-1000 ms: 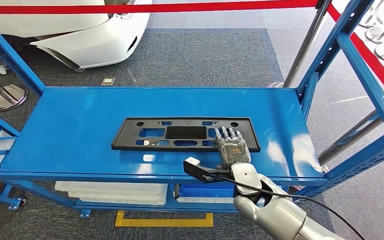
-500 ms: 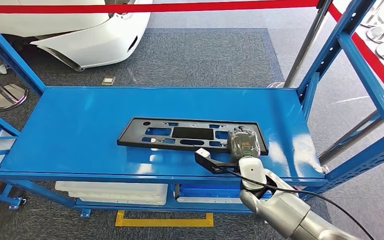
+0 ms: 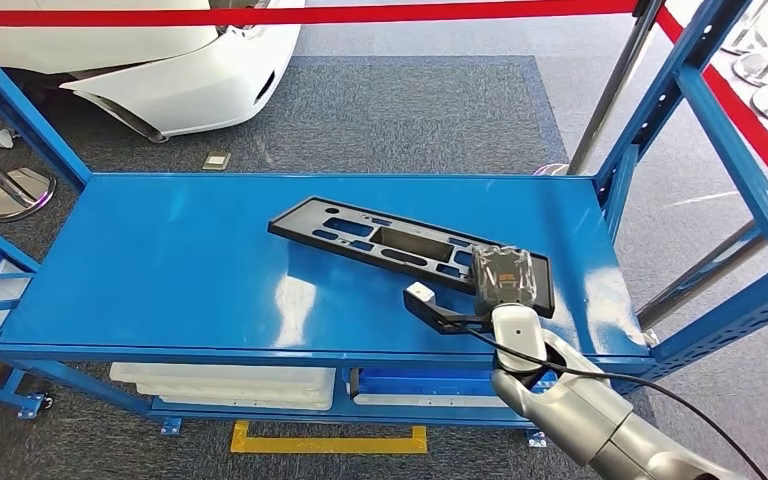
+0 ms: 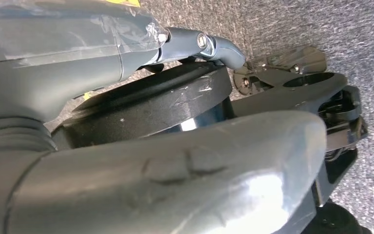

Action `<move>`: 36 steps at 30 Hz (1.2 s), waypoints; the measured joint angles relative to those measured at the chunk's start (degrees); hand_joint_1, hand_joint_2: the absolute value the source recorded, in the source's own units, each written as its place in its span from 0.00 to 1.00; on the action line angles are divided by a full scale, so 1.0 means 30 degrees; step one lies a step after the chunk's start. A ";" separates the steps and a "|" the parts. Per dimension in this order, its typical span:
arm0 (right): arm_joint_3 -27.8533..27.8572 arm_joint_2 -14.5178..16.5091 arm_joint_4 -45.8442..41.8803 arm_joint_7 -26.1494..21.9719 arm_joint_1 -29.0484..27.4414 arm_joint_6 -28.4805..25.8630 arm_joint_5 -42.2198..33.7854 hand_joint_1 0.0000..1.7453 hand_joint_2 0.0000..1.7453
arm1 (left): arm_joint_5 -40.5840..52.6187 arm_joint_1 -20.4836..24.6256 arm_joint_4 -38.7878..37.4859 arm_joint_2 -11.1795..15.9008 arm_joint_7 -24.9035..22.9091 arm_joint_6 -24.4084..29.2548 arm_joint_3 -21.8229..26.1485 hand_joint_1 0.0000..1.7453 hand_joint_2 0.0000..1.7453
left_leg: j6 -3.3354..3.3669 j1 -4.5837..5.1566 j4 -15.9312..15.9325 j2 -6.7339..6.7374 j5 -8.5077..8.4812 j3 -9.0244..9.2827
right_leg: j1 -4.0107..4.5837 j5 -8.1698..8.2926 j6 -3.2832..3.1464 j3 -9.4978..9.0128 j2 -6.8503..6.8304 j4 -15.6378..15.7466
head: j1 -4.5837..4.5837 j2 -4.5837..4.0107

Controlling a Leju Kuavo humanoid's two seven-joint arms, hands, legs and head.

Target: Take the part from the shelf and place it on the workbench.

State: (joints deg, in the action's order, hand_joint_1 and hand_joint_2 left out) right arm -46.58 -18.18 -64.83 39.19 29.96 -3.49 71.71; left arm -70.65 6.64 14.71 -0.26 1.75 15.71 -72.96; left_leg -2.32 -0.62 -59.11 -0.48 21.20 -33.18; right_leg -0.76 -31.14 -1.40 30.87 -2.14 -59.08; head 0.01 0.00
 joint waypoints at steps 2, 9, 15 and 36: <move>0.0147 -0.0086 -0.0333 0.0000 -0.0042 -0.0532 0.0153 1.00 1.00 | -0.0065 -0.0005 0.0002 0.0000 0.0517 0.0375 0.0000 0.00 0.00 | 0.0000 -0.0002 -0.0002 0.0000 0.0000 -0.0002 | 0.0001 0.0000 0.0000 0.0001 0.0000 0.0000 | -0.0002 0.0000; 0.0670 -0.0417 -0.3549 -0.0035 -0.0079 -0.0807 0.1255 1.00 1.00 | 0.0580 0.0010 0.0093 0.0002 0.2514 0.0983 -0.0004 0.00 0.25 | 0.0000 -0.0008 -0.0001 0.0006 0.0000 -0.0004 | 0.0005 -0.0001 0.0000 0.0006 0.0001 0.0000 | -0.0020 0.0000; 0.0443 -0.0472 -0.6633 -0.0641 0.0576 -0.0439 0.2572 1.00 1.00 | 0.1503 0.0043 0.0248 0.0155 0.3404 -0.0991 -0.0109 0.00 0.75 | 0.0000 -0.0001 0.0003 -0.0005 -0.0001 -0.0010 | 0.0003 -0.0001 0.0000 0.0009 0.0002 -0.0001 | -0.0031 0.0000; -0.1791 -0.0481 -1.0195 -0.0584 0.2122 0.0554 -0.0738 1.00 1.00 | 0.0426 0.1203 0.0240 -0.1324 -0.0322 0.1787 -0.0102 0.00 1.00 | 0.0103 0.0114 -0.0038 -0.0091 -0.0047 -0.0067 | -0.0065 0.0039 0.0071 0.0040 -0.0069 0.0010 | -0.0026 0.0000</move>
State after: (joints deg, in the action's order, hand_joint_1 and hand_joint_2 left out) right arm -51.95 -19.62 -95.42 37.44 36.32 -1.83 69.49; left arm -69.37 10.25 15.43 -4.23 0.79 21.08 -73.26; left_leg -2.01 -0.27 -59.22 -0.75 21.06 -33.38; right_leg -0.96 -31.02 -1.18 30.99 -2.35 -59.05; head -0.07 0.00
